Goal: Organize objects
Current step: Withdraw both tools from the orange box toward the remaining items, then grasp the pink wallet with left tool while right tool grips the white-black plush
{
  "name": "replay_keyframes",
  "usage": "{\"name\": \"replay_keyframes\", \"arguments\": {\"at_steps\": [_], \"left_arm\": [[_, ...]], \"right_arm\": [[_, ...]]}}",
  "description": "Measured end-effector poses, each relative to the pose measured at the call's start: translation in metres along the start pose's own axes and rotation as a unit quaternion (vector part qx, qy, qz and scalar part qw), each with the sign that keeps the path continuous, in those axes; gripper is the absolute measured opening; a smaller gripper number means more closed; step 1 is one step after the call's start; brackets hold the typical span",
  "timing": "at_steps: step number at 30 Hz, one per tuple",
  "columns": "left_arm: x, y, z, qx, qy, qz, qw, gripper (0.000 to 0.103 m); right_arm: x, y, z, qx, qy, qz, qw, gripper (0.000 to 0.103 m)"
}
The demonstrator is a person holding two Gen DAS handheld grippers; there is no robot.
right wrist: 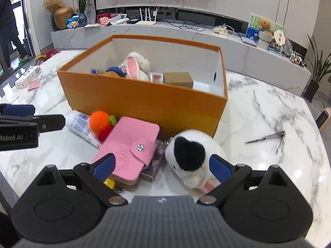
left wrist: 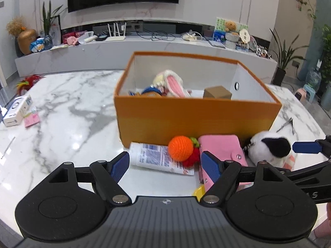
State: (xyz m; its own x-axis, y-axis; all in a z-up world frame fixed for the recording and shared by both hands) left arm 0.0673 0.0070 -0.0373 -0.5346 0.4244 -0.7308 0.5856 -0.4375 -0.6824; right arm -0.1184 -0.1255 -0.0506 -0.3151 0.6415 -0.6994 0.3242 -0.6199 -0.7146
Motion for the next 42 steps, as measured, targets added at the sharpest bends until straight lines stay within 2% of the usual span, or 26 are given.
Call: {"name": "replay_keyframes", "arguments": {"at_steps": [9,17,25,31,42], "left_arm": [[0.019,0.027,0.015,0.009,0.015,-0.024,0.9995,0.09],[0.022,0.03,0.039,0.049,0.011,-0.032,0.9982,0.089],[0.027,0.037,0.066,0.067,0.028,-0.043,0.9964,0.09],[0.026,0.042,0.084,0.095,0.035,-0.05,0.9936,0.09],[0.027,0.051,0.101,0.108,0.042,-0.054,0.9917,0.096]], "right_arm": [[0.004,0.011,0.008,-0.006,-0.005,0.0,1.0,0.097],[0.005,0.017,0.02,0.001,-0.003,-0.011,1.0,0.098],[0.014,0.014,0.042,0.016,-0.001,-0.028,0.999,0.098],[0.013,0.007,0.056,0.012,0.025,-0.018,0.999,0.098],[0.016,0.001,0.07,0.006,0.047,-0.013,0.999,0.098]]}}
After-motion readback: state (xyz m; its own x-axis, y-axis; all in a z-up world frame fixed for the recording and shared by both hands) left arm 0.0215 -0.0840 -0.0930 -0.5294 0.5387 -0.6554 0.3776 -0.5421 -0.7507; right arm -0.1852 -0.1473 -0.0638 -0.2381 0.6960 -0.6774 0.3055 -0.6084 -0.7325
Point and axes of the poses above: each gripper's, at about its wrist camera, not at the fingertips, and y roughly the way its jaws point, z to its right, x to its underside, the point moved 6 cm from there along y, roughly the way its jaws point, and after that the axes turned 10 degrees about -x, right-handed, at the moved point
